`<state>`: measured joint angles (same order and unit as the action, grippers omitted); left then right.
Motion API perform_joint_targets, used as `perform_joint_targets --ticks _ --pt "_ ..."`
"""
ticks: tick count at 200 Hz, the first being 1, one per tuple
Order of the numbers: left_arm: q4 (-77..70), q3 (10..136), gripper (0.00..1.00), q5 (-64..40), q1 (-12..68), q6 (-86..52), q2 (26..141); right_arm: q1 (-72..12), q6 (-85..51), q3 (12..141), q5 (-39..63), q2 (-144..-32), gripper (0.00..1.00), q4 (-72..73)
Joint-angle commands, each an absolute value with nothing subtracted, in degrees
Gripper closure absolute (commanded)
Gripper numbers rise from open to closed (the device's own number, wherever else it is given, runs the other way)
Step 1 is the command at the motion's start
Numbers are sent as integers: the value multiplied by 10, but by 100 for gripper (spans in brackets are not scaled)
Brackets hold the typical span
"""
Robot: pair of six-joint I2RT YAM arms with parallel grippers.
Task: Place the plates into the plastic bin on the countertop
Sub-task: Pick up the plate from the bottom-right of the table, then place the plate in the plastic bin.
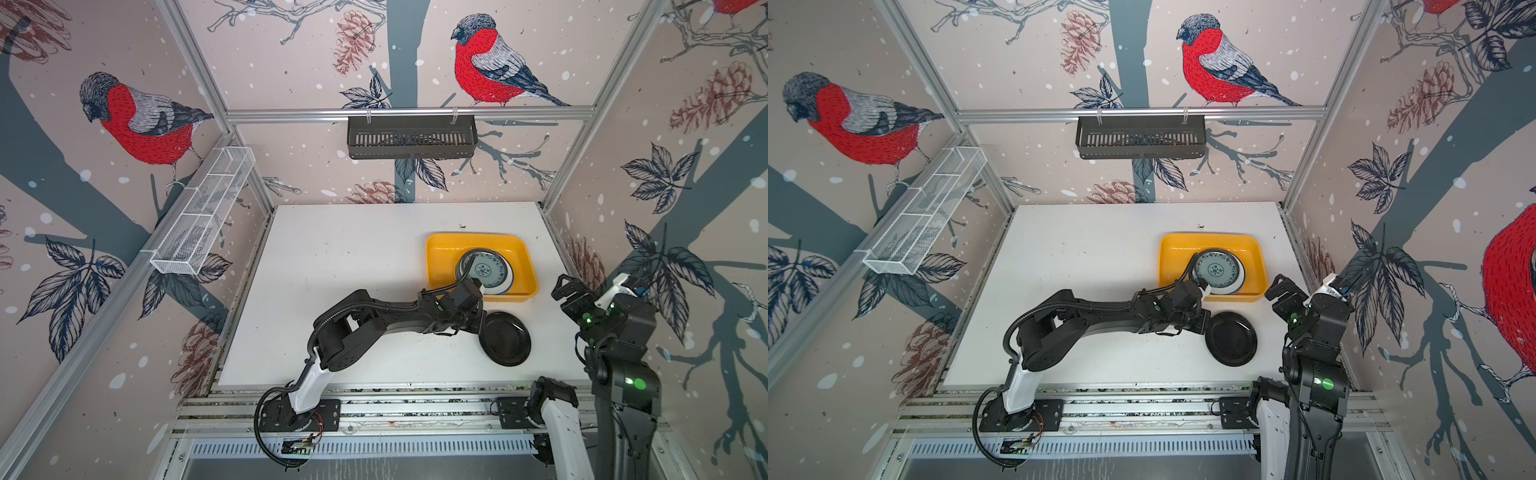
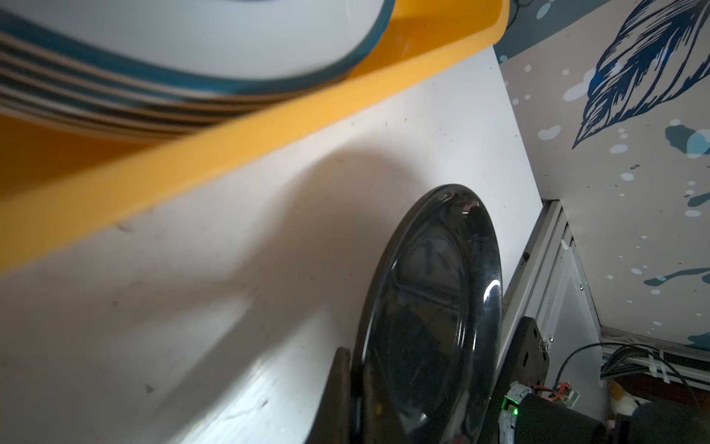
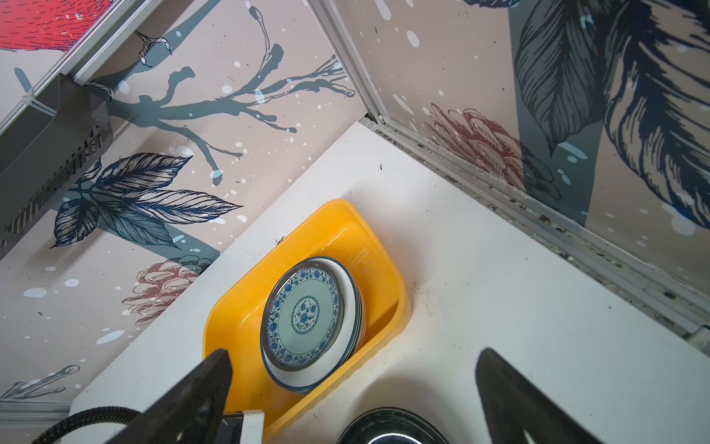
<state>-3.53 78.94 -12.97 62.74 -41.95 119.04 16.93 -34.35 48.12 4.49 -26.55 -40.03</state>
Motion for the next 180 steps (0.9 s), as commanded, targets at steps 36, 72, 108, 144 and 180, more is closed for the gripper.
perform_joint_targets --ticks 36,72,108,144,180 --pt "-37 792 100 -93 613 -393 1156 168 -348 497 28 -282 0 -367" --pt "-17 802 100 -78 603 -372 1142 168 -353 497 26 -290 0 -358" --pt "-10 803 100 -80 590 -359 1127 168 -351 483 34 -291 0 -341" --pt "-14 802 100 -88 577 -347 1108 169 -350 477 62 -291 0 -321" --pt "-9 812 100 -88 563 -340 1101 168 -341 465 126 -300 0 -270"
